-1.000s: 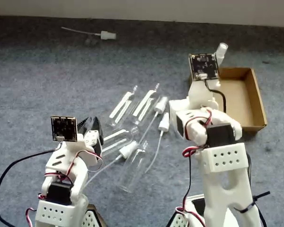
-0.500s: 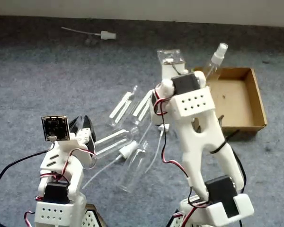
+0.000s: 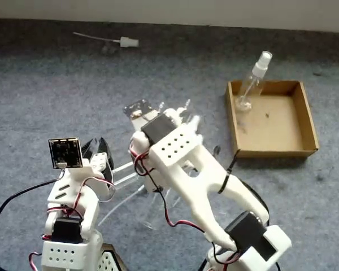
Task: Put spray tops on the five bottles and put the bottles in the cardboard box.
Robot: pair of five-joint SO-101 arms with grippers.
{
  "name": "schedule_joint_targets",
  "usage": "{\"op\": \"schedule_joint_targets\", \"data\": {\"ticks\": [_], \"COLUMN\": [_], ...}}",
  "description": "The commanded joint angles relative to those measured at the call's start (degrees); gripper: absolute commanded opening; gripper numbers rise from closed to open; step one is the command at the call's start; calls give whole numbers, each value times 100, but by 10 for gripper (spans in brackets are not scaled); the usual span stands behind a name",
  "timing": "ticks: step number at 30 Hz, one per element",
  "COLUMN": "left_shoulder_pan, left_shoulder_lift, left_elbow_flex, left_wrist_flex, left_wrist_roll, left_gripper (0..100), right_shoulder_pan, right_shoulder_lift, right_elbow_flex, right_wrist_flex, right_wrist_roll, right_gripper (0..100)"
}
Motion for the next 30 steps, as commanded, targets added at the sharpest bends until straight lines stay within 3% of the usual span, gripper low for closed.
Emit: {"op": "schedule_joint_targets", "data": {"ticks": [1, 8, 16, 22, 30], "left_shoulder_pan": [-66, -66, -66, -66, -66], "left_shoulder_lift": [-22, -22, -22, -22, -22], "left_elbow_flex": [-338, -330, -321, -321, -321], "left_wrist_flex": [0, 0, 0, 0, 0], "left_wrist_roll": [-44, -53, -53, -53, -53], "left_gripper": [6, 6, 6, 6, 6], "right_shoulder_pan": [-233, -198, -233, -110, -163], "right_shoulder_lift": [-92, -40, -48, -48, -48], "right_elbow_flex": [268, 356, 356, 576, 1675], "right_wrist_flex": [119, -444, -1042, -1077, -2501], "right_wrist_roll": [-44, -79, -2022, -2233, -3262], "right_gripper": [315, 315, 315, 315, 315]}}
